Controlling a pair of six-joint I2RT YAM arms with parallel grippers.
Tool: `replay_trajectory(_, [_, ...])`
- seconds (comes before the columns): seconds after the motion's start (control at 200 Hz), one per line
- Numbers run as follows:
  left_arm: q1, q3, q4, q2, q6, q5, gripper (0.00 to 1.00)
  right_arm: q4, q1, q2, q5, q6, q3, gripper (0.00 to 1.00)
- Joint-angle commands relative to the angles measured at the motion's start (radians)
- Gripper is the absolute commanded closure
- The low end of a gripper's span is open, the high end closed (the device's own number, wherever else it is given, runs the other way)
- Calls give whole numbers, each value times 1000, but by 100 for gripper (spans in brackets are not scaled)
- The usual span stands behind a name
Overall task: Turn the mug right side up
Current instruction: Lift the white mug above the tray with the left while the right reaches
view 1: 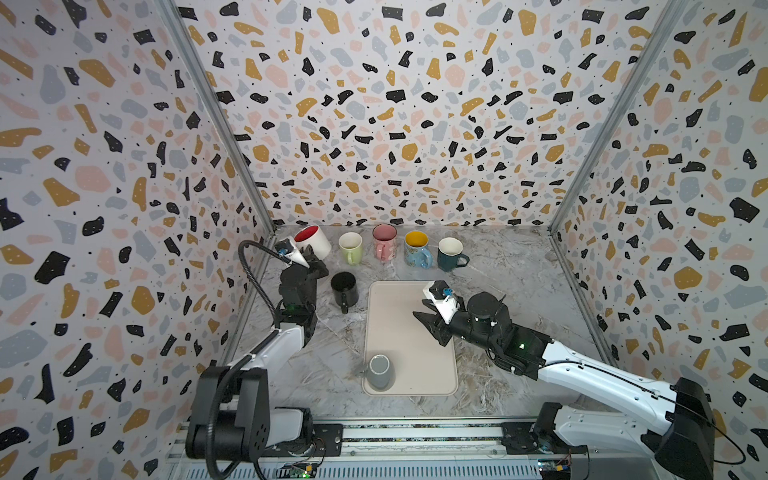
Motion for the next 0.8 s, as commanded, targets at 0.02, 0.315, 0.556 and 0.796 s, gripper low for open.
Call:
replay_trajectory(0.02, [-3, -9, 198, -93, -92, 289, 100, -23, -63, -30, -157, 81, 46, 58])
replay_trajectory(0.315, [-105, -37, 275, -229, -225, 584, 100, 75, -157, -58, -443, 220, 28, 51])
replay_trajectory(0.556, [-256, -33, 276, -237, -252, 698, 100, 193, -248, -104, -594, 329, -37, 37])
replay_trajectory(0.796, [-331, -28, 292, -219, -253, 721, 100, 223, -278, -135, -637, 375, -59, 31])
